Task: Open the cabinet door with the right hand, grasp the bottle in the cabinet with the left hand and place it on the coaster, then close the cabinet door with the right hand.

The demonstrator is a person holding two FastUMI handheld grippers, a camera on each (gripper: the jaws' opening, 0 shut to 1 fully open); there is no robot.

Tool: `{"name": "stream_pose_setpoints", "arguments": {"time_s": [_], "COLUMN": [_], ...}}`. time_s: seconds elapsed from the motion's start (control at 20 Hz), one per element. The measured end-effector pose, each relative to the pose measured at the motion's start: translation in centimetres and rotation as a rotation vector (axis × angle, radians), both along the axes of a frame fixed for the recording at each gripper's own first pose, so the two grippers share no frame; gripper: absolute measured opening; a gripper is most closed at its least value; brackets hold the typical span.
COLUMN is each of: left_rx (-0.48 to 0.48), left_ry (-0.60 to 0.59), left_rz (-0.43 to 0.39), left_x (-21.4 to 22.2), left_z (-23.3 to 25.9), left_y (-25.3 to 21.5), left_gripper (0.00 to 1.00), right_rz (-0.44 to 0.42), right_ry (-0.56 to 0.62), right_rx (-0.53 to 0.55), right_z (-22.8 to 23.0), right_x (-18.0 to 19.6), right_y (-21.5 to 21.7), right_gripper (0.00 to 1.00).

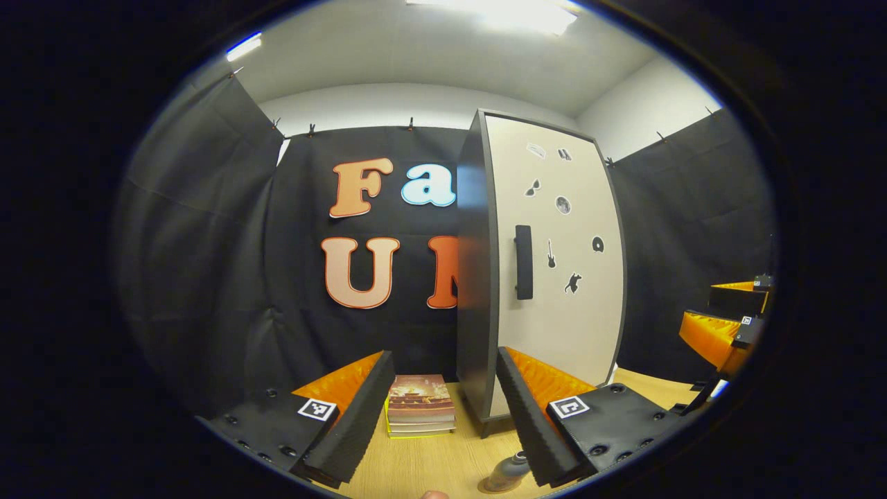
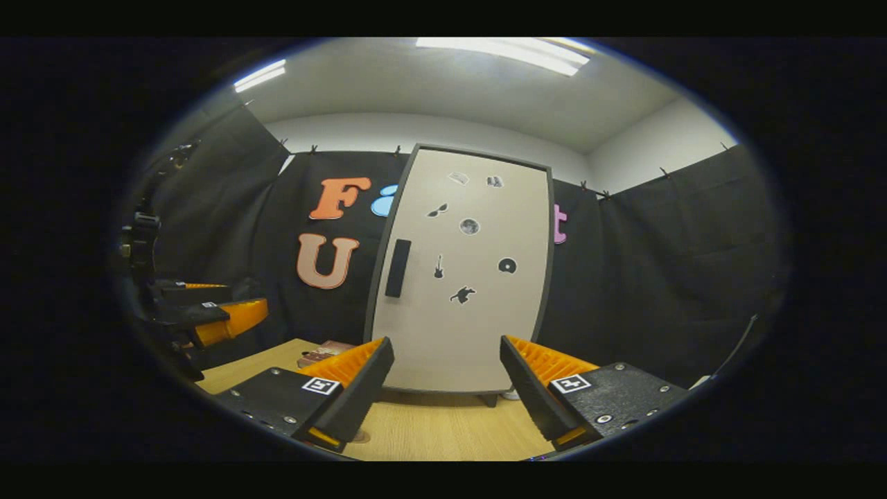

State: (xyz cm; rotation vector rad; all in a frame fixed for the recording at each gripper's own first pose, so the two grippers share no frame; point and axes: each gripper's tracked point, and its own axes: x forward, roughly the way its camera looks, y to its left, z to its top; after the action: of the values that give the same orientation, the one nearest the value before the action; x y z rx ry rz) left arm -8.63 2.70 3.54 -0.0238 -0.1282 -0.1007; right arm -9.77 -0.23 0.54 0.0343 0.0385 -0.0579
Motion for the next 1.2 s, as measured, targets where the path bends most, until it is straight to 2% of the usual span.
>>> {"name": "stream_pose_setpoints", "arguments": {"time_s": [0.3, 0.55, 0.75, 1.2], "left_rx": [0.024, -0.016, -0.010, 0.001], "left_ry": [0.033, 0.055, 0.050, 0.077], "left_rz": [0.041, 0.059, 0.072, 0.003], "left_x": [-2.3, -3.4, -3.8, -2.3], "left_z": [-1.5, -1.6, -1.4, -2.5], "left_y": [-0.8, -1.5, -1.4, -2.5], "left_gripper": [0.96, 0.96, 0.96, 0.96], "right_rz": [0.019, 0.023, 0.024, -0.031], "right_ry": [0.032, 0.023, 0.013, 0.060], "right_rx": [0.040, 0.055, 0.078, 0.124], "right_z": [-1.5, -1.6, -1.6, -3.2], "right_x": [-1.5, -2.0, -2.2, -1.6], "right_y": [-2.1, -3.6, -4.2, -4.7], "right_gripper": [0.95, 0.95, 0.95, 0.95]}}
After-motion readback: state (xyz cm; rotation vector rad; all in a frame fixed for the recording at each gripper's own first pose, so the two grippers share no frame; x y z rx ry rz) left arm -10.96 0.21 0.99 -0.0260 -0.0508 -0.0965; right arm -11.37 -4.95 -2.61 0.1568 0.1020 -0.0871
